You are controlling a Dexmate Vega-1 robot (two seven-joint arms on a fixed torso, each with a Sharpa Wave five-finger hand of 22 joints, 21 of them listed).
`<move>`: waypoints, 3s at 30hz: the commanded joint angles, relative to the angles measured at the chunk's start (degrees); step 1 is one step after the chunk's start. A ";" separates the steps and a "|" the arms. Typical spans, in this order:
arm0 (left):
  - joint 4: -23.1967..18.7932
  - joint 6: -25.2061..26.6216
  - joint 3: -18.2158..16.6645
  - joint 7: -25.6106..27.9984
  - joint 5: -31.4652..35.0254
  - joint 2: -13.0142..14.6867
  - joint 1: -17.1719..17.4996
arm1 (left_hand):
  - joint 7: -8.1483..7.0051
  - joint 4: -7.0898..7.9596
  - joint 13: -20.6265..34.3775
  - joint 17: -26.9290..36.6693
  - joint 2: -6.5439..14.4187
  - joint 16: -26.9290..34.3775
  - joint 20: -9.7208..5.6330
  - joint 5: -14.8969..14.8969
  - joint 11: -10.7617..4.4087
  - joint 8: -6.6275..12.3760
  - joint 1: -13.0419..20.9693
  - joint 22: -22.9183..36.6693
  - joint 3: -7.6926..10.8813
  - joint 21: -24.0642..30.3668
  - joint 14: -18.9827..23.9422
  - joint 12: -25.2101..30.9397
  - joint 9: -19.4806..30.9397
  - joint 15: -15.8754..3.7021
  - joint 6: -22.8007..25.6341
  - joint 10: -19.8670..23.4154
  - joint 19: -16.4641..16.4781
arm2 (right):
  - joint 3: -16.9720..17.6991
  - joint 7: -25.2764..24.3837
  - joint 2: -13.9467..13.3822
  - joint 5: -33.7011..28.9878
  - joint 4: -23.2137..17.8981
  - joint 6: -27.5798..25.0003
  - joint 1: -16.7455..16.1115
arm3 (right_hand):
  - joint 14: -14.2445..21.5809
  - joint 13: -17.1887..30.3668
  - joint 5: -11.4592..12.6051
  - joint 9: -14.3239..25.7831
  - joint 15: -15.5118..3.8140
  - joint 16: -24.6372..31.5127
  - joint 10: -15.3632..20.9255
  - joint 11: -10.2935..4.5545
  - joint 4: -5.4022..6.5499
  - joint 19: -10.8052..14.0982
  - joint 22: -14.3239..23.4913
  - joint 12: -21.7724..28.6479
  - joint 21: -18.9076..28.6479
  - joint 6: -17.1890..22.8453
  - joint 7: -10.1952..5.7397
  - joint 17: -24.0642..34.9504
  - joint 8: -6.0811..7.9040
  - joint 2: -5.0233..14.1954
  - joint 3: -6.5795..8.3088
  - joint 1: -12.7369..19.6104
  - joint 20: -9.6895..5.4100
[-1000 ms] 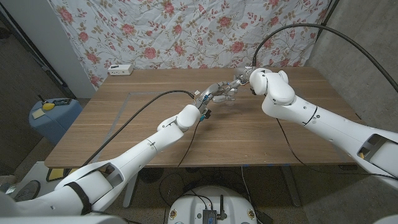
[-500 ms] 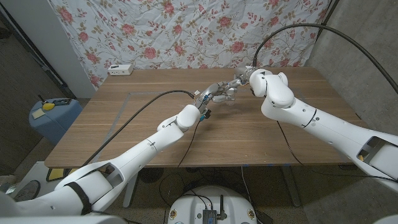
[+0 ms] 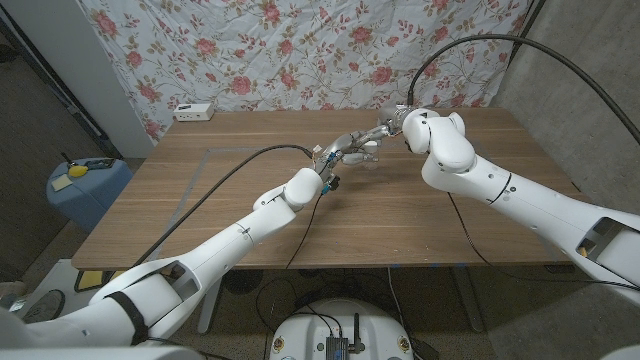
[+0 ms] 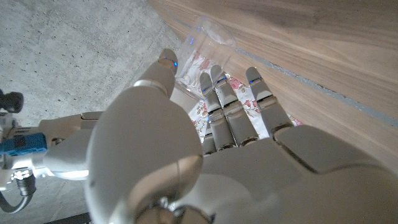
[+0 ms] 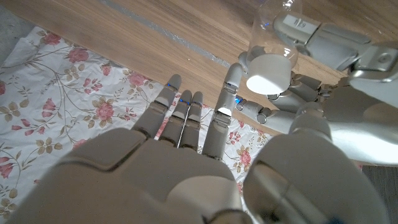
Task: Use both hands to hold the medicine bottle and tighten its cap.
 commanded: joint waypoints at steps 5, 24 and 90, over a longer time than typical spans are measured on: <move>0.56 -0.09 0.15 -0.10 -0.04 -0.27 -0.34 | -0.27 1.84 0.14 0.26 0.80 0.19 0.12 0.45 -6.02 -0.13 0.08 0.10 2.09 0.14 -0.26 0.26 0.10 -2.85 -0.11 6.20 -0.33 | 2.88 3.47 -0.54 3.14 -0.02 2.40 0.08 | -2.77 0.28 0.76 1.10 1.48 -0.83 -4.46 0.74 -1.61 -2.22 0.11 -0.45 -0.40 -6.27 0.88 0.10 -1.64 1.40 1.00 2.13 0.68; 1.20 -0.17 0.21 -0.02 -0.15 -0.50 -0.56 | -0.20 1.93 0.14 0.27 0.83 0.15 0.17 0.46 -5.96 -0.13 -0.07 0.10 2.08 0.14 -0.46 0.30 0.10 -2.85 -0.16 6.24 -0.40 | 3.19 5.56 -1.78 10.43 0.79 4.87 3.05 | -8.18 0.50 -1.15 2.14 3.65 -1.31 -12.38 2.25 -5.64 -5.79 -0.01 -0.42 -0.44 -16.33 2.23 -0.26 -3.62 2.72 4.38 9.34 1.89; 0.04 0.20 0.01 -0.14 -0.13 0.16 -0.11 | -0.28 1.85 0.14 0.26 0.79 0.21 0.06 0.45 -6.04 -0.11 -0.11 0.10 2.15 0.17 -0.30 0.34 0.10 -2.89 -0.27 6.27 -0.45 | 1.90 1.57 -2.57 16.91 1.82 6.22 4.68 | -8.03 0.43 -1.34 0.76 1.62 0.21 -11.70 0.19 -5.60 -4.90 -0.10 1.61 0.45 -10.22 -4.21 -0.07 0.17 3.63 11.61 25.00 0.84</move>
